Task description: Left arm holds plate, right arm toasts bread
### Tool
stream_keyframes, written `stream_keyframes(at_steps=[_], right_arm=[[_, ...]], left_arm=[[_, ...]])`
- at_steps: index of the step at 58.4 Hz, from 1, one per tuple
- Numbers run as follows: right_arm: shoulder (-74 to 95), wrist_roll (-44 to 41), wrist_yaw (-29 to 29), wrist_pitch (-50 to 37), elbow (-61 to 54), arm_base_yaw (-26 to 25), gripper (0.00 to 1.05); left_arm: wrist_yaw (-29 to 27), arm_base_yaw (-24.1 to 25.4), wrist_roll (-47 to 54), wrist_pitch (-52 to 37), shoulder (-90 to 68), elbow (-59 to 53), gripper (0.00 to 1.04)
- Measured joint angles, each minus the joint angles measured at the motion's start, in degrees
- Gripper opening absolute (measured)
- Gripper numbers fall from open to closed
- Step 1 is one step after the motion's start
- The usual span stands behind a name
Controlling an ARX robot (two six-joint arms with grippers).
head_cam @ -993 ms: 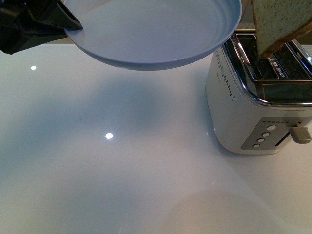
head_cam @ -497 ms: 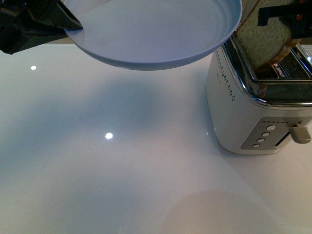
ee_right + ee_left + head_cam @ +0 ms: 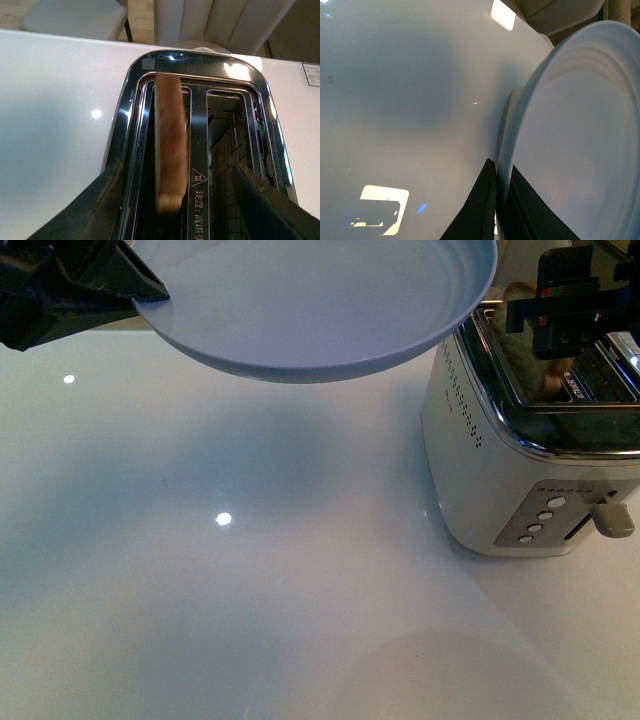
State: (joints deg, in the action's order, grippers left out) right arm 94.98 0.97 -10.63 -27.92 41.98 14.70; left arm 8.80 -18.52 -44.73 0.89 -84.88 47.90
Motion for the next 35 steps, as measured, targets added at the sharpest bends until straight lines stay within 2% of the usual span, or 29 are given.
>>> stream_keyframes(at_steps=[8, 22, 35], right_arm=[[-5.97, 2.82, 1.11, 0.24, -2.69, -1.42, 0.97], [-24.33, 8.02, 2.25, 4.76, -9.51, -5.09, 0.96], [-26.03, 8.76, 2.29, 5.01, -9.84, -5.31, 0.96]], left_arm=[[-0.02, 0.17, 0.0, 0.0, 0.02, 0.0, 0.03], [0.02, 0.28, -0.02, -0.02, 0.13, -0.02, 0.03], [0.2, 0.39, 0.0, -0.13, 0.44, -0.24, 0.03]])
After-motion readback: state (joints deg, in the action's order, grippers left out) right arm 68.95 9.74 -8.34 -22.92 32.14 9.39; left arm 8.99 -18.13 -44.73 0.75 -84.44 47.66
